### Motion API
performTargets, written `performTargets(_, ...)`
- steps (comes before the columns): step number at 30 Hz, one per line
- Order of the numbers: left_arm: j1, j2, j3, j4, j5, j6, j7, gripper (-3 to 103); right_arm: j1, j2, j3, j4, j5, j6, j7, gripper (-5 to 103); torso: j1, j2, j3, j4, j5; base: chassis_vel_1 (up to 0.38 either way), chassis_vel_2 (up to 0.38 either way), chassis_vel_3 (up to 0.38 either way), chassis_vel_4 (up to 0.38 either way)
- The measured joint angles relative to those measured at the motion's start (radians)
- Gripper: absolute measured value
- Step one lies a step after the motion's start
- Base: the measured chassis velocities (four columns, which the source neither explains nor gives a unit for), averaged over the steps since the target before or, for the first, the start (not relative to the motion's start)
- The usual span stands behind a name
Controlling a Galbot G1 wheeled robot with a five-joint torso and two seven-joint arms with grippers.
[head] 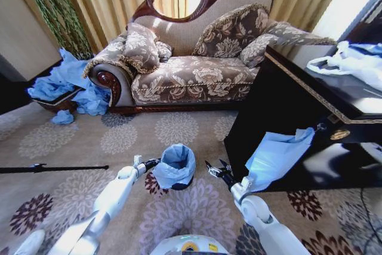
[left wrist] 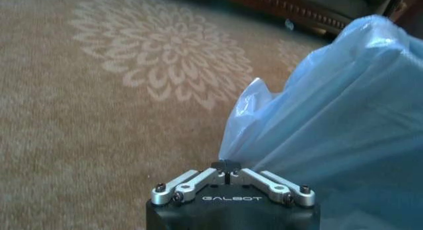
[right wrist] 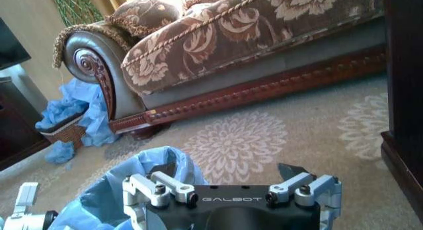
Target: Place a garbage bag over the trash bin.
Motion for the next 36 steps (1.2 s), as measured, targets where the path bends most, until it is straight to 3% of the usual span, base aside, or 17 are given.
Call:
performTargets(8, 0.031, 0.005, -0.015, -0.035, 0.002, -0.012, -0.007, 0, -0.029, 0.007, 0.002, 0.021, -0.007, 0.004, -0.002, 100, 0.0, 0.0, 0.0, -0.0001, -0.0001, 0.0, 0.0, 0.0, 0.0)
performTargets(14, 0.107, 0.045, -0.029, -0.172, -0.05, -0.006, -0.037, 4, -0.072, 0.026, -0.01, 0.039, -0.004, 0.004, -0.02, 100, 0.0, 0.0, 0.0, 0.0003, 0.0, 0.0, 0.0, 0.0, 0.0)
performTargets(24, 0.249, 0.096, -0.1, -0.389, -0.089, -0.001, -0.11, 47, -0.118, 0.098, -0.051, 0.0, 0.019, 0.007, -0.054, 100, 0.0, 0.0, 0.0, 0.0, -0.0001, 0.0, 0.0, 0.0, 0.0)
performTargets(26, 0.262, 0.097, -0.107, -0.407, -0.089, 0.002, -0.114, 47, -0.119, 0.104, -0.054, -0.006, 0.019, 0.007, -0.057, 100, 0.0, 0.0, 0.0, 0.0001, -0.0002, 0.0, 0.0, 0.0, 0.0)
performTargets(27, 0.299, 0.099, -0.126, -0.454, -0.089, 0.009, -0.122, 58, -0.118, 0.119, -0.063, -0.021, 0.024, 0.008, -0.063, 100, 0.0, 0.0, 0.0, 0.0001, -0.0001, 0.0, 0.0, 0.0, 0.0)
performTargets(28, 0.32, 0.099, -0.135, -0.478, -0.089, 0.012, -0.127, 58, -0.117, 0.126, -0.068, -0.029, 0.027, 0.009, -0.064, 100, 0.0, 0.0, 0.0, 0.0002, -0.0001, 0.0, 0.0, 0.0, 0.0)
performTargets(29, 0.32, 0.099, -0.135, -0.478, -0.089, 0.012, -0.127, 58, -0.117, 0.126, -0.068, -0.029, 0.027, 0.009, -0.064, 100, 0.0, 0.0, 0.0, 0.0002, -0.0001, 0.0, 0.0, 0.0, 0.0)
performTargets(36, 0.391, 0.087, -0.158, -0.557, -0.087, 0.016, -0.139, 90, -0.1, 0.165, -0.086, -0.083, 0.025, 0.013, -0.074, 100, 0.0, 0.0, 0.0, 0.0003, 0.0, 0.0, 0.0, 0.0, 0.0)
